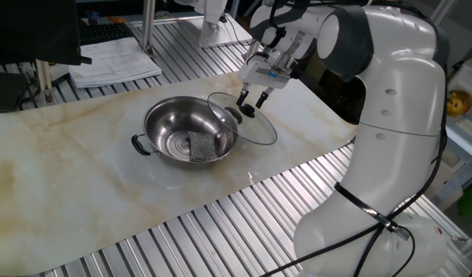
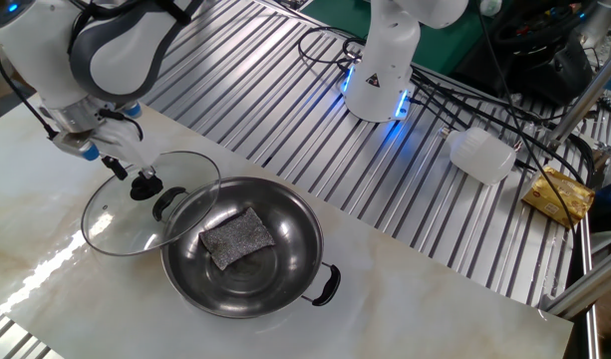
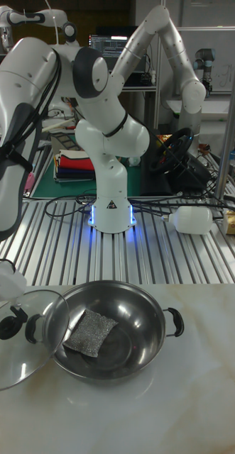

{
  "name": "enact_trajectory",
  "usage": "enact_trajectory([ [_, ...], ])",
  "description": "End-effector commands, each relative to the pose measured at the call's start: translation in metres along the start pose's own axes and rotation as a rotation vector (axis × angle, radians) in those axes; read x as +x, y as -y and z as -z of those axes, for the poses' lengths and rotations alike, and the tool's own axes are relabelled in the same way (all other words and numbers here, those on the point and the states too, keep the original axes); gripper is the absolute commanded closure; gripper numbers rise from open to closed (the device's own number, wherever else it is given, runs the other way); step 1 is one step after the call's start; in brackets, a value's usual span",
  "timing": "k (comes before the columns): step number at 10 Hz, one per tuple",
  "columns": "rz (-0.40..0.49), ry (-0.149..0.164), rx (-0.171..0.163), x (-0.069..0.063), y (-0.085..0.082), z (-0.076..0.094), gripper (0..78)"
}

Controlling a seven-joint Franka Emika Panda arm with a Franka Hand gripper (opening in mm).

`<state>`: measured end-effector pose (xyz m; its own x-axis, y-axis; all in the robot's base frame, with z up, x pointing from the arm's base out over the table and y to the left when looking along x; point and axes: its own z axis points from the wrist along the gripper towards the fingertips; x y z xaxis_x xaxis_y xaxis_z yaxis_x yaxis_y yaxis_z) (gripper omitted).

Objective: Cover the pot with the lid

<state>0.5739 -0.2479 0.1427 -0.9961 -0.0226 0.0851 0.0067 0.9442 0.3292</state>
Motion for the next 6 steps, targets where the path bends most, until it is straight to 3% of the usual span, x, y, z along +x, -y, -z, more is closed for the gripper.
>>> enact_trajectory([
  [1, 0.007, 0.004, -0.003, -0.0015, 0.0013, -0.0007, 0.1],
  [6, 0.007, 0.002, -0.007, -0.0009, 0.0049, -0.0082, 0.1],
])
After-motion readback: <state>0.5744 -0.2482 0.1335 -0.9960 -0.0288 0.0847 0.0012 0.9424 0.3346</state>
